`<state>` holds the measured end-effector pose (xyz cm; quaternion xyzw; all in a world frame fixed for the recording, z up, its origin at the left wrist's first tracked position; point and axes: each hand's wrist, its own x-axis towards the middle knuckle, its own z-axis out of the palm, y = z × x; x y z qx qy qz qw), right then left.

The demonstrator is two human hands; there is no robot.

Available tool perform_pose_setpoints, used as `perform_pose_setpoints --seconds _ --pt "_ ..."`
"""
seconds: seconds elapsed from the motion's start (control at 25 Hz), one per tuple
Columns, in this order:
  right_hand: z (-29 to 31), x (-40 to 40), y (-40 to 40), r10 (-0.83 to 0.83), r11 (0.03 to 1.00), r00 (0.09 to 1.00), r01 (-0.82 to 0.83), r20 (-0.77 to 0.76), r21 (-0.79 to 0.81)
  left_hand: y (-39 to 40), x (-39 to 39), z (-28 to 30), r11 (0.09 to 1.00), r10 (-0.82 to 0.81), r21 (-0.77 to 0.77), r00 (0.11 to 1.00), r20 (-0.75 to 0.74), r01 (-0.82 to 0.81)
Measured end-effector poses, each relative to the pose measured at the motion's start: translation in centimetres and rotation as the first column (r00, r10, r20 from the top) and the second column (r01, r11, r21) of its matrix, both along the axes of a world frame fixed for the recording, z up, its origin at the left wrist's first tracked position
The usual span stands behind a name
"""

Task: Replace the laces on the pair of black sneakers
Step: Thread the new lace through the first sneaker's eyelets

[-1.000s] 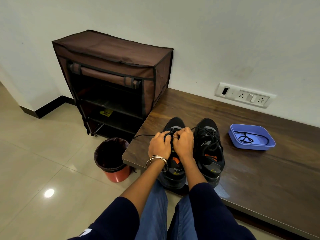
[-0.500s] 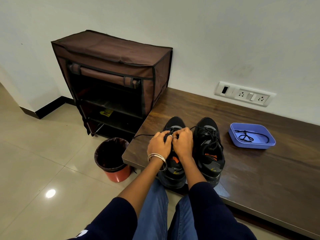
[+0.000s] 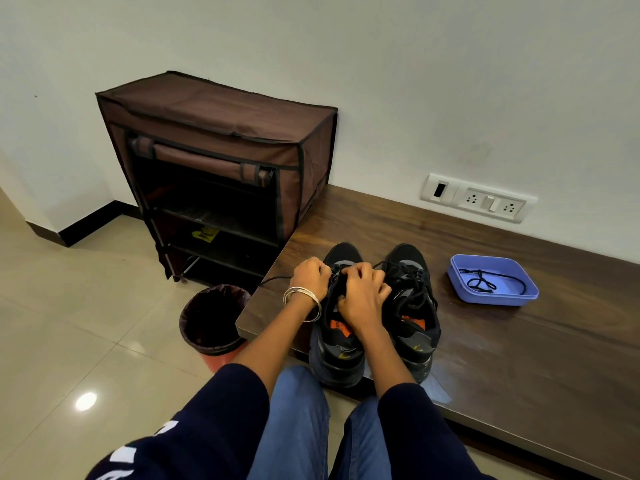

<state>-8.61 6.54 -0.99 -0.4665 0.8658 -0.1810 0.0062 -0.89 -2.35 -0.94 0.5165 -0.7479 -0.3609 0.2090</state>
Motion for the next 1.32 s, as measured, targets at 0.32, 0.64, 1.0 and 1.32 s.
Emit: perform_pose_setpoints --seconds 0.32,0.64,1.0,1.32 --pt "-0.7 -0.1 0.4 -0.338 0.918 0.941 0.33 0.0 -0.222 -2.4 1.8 7.3 0.552 0.824 0.736 -0.12 -0.554 0.393" --pt "-0.6 0.3 0.2 -0.215 0.942 0.975 0.223 0.06 -0.25 -1.1 3.0 4.0 0.999 -0.027 0.034 0.979 -0.204 0.035" --pt "-0.8 0.0 0.4 -0.165 0.913 0.977 0.202 0.133 -0.353 0.4 1.3 1.2 0.995 -0.01 -0.096 1.0 -0.024 0.007" --pt "-0.6 -0.8 0.8 -0.275 0.909 0.942 0.32 0.195 -0.267 -1.2 2.0 7.2 0.739 0.641 0.647 0.101 -0.761 0.187"
